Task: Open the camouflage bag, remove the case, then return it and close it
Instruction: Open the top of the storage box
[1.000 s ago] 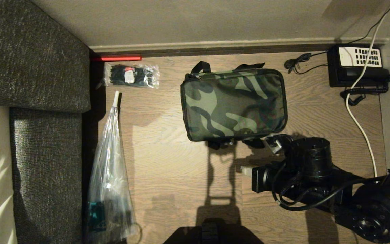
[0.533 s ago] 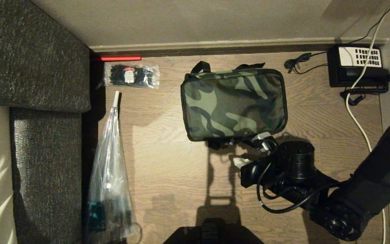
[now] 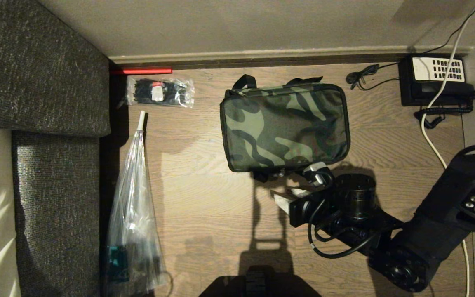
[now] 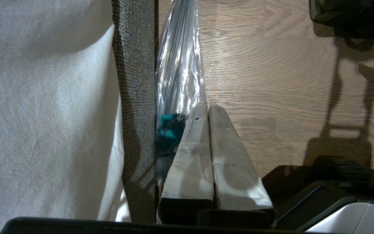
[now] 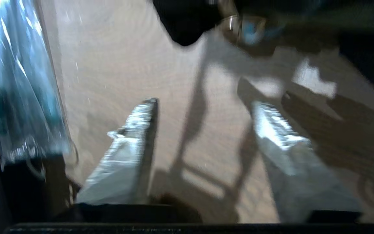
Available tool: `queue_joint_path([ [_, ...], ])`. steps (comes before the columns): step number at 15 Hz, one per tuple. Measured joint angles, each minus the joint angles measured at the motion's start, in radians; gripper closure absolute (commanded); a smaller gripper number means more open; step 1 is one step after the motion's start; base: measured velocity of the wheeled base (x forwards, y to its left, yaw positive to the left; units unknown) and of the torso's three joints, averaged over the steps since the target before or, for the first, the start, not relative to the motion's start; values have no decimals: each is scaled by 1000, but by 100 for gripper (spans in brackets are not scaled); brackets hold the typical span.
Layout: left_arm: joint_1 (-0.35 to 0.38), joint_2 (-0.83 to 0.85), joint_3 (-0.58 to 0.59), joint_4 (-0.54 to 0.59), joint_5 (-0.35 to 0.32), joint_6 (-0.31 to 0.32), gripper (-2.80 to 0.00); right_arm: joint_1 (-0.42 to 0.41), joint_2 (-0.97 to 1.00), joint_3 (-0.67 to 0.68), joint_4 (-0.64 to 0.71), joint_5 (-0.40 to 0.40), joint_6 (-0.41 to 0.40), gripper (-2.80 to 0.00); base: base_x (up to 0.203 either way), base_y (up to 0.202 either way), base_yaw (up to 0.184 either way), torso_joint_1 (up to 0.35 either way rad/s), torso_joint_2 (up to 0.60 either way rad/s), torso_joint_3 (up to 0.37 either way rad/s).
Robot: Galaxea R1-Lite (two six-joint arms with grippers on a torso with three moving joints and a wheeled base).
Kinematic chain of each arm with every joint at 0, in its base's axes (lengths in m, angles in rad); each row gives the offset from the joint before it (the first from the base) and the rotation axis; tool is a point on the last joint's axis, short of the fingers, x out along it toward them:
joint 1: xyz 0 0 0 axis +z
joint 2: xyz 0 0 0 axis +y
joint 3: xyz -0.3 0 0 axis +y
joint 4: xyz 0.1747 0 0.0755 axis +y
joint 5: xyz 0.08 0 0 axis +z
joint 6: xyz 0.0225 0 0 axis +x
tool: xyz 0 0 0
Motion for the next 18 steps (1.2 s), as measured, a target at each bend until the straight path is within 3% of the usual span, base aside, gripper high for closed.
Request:
queue_joint_path([
  [2,0,0,0,0,0,0,0,-2,17,-4,-68,0,11,-280,0,0,0,0,0,0],
  [18,0,0,0,0,0,0,0,-45,167,-163,-163,-46,53,-280,0,0,0,0,0,0],
])
